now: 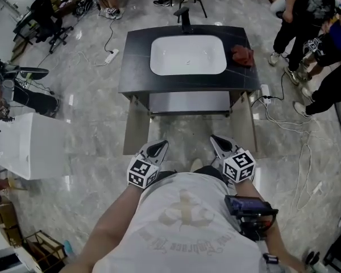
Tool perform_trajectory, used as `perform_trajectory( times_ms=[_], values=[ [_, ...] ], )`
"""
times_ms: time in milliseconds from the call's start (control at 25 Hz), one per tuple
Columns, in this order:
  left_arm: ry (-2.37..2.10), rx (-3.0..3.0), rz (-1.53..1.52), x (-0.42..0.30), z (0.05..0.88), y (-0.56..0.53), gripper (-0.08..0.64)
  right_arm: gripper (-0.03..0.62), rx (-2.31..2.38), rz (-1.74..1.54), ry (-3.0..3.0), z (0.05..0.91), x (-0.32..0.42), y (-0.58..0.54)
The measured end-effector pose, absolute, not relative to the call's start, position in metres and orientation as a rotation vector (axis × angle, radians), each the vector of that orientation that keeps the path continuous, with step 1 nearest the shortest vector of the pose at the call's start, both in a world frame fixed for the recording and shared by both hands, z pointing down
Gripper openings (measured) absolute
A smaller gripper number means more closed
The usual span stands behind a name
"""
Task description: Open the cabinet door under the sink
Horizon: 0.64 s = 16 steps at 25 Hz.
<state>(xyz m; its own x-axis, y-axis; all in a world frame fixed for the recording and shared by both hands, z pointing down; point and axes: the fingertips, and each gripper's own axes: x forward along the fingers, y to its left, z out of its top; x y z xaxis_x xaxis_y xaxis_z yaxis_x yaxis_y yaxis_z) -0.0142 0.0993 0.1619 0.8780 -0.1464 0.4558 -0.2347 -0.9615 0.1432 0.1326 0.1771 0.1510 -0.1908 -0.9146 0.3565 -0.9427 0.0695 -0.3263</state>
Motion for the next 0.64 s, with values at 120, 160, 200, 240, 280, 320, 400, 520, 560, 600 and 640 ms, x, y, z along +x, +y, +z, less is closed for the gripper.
perform_trajectory(
  times_ms=[120,160,200,240,280,320,400,520,560,600,640],
  values=[
    [-0.293,2.852,0.657,0.003,0.159,0.101,0.011,0.014,1.953,0.767,-2.248,0.156,0.145,0.179],
    [-0.295,2.853,0.651,0.009,0.157,0.103,0.011,0.014,1.946,0.76,-2.25,0.156,0.149,0.18],
    [-0.297,2.855,0.647,0.014,0.154,0.105,0.011,0.012,1.939,0.755,-2.256,0.155,0.153,0.18],
    [-0.299,2.855,0.648,0.02,0.151,0.107,0.011,0.012,1.933,0.757,-2.263,0.153,0.156,0.181],
    [-0.3,2.852,0.654,0.024,0.149,0.109,0.011,0.014,1.927,0.765,-2.269,0.153,0.158,0.182],
    [-0.303,2.844,0.663,0.027,0.149,0.111,0.011,0.012,1.922,0.778,-2.271,0.154,0.16,0.184],
    [-0.307,2.824,0.677,0.032,0.156,0.113,0.011,0.012,1.913,0.802,-2.262,0.16,0.163,0.185],
    [-0.313,2.806,0.671,0.036,0.173,0.112,0.011,0.014,1.901,0.8,-2.253,0.175,0.168,0.183],
    [-0.315,2.807,0.665,0.037,0.178,0.11,0.011,0.014,1.898,0.792,-2.253,0.18,0.17,0.18],
    [-0.318,2.809,0.66,0.038,0.183,0.107,0.011,0.014,1.896,0.784,-2.254,0.185,0.172,0.177],
    [-0.321,2.812,0.655,0.039,0.188,0.105,0.011,0.014,1.895,0.776,-2.255,0.19,0.173,0.174]
  ],
)
